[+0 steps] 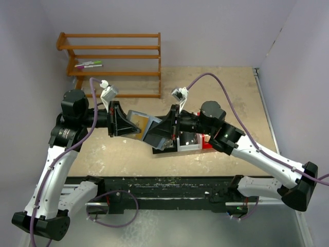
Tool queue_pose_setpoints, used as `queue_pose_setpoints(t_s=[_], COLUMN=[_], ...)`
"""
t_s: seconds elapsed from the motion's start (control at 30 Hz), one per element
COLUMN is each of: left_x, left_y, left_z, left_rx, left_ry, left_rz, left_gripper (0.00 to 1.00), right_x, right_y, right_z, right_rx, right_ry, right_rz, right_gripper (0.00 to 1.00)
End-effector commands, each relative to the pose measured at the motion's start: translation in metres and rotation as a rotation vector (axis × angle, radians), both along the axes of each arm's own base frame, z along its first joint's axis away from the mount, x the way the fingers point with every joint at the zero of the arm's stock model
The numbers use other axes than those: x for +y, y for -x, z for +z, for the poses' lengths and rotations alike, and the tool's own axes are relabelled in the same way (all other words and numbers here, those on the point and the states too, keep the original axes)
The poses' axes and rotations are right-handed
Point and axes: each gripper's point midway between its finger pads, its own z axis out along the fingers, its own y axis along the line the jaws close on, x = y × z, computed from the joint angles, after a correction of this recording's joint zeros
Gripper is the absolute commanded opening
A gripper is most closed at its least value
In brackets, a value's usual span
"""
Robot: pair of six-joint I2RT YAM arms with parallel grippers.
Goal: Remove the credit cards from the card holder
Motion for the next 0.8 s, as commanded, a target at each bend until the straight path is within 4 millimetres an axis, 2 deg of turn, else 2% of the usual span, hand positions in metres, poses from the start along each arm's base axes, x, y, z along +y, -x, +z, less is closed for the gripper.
queue_pose_setpoints(t_s=[0.0,0.03,0.07,0.13,0.3,0.47,0.63,0.67,0.7,0.77], left_x=[-0.002,-0.002,-0.002,-0.002,-0.002,0.0,0.001,0.001,0.001,0.001], left_y=[0.022,0.023,0.025,0.026,0.026,0.034,0.029,0.025,0.021,0.011], left_z=[0.023,0.022,0.022,0.022,0.021,0.018,0.014,0.014,0.013,0.011], left_rx=[-0.015,-0.008,-0.005,0.001,0.004,0.034,0.058,0.056,0.05,0.039], left_ry=[0.07,0.071,0.072,0.072,0.07,0.076,0.075,0.072,0.067,0.047], left_rz=[-0.137,-0.147,-0.159,-0.165,-0.171,-0.219,-0.216,-0.193,-0.171,-0.116], left_gripper=[0.26,0.37,0.45,0.53,0.56,0.46,0.2,0.14,0.11,0.06], right_x=[-0.008,-0.008,-0.009,-0.01,-0.011,-0.011,-0.011,-0.01,-0.011,-0.016], right_y=[0.03,0.033,0.035,0.033,0.031,0.029,0.026,0.022,0.018,0.004], right_z=[0.043,0.043,0.044,0.042,0.041,0.041,0.035,0.032,0.03,0.027], right_rx=[-0.111,-0.113,-0.115,-0.111,-0.108,-0.117,-0.118,-0.117,-0.116,-0.106], right_ry=[-0.165,-0.167,-0.166,-0.152,-0.139,-0.134,-0.115,-0.104,-0.093,-0.068], right_rz=[0.142,0.156,0.162,0.157,0.146,0.148,0.163,0.157,0.145,0.09], right_gripper=[0.0,0.0,0.0,0.0,0.0,0.0,0.0,0.02,0.15,0.49])
